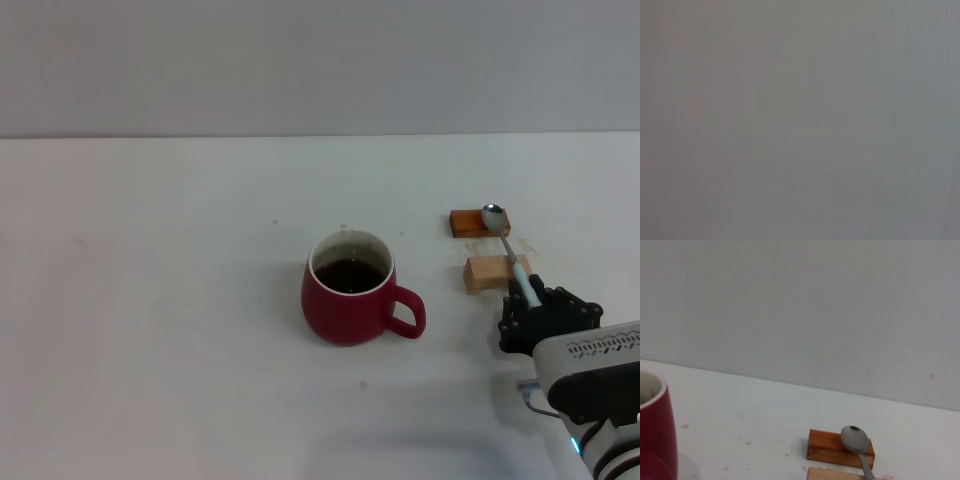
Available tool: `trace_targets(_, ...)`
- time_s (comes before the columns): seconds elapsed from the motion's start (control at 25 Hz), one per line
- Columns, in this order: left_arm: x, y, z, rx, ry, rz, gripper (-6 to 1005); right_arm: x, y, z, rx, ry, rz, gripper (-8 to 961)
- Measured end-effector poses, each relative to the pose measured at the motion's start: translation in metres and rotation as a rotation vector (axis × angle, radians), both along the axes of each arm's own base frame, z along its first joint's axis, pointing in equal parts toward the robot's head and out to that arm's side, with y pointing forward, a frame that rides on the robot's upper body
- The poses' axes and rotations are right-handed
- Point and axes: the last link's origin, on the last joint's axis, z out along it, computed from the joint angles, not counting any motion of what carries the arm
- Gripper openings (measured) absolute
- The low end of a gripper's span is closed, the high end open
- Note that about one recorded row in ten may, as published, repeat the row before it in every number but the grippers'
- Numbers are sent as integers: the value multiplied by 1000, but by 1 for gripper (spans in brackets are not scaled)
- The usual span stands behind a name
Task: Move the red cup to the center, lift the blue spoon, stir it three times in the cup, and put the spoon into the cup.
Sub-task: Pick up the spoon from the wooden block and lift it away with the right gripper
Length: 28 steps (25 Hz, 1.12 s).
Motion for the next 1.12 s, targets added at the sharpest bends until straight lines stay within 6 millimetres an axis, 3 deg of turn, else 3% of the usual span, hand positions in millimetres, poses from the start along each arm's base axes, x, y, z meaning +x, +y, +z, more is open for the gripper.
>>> trace_targets(0.8, -2, -2, 0, 1, 0, 6, 860, -14, 0, 4, 29, -15, 36, 157)
trace_targets(1.12, -2, -2, 0, -3, -1, 7, 860, -39, -5, 12, 51, 3, 71, 158)
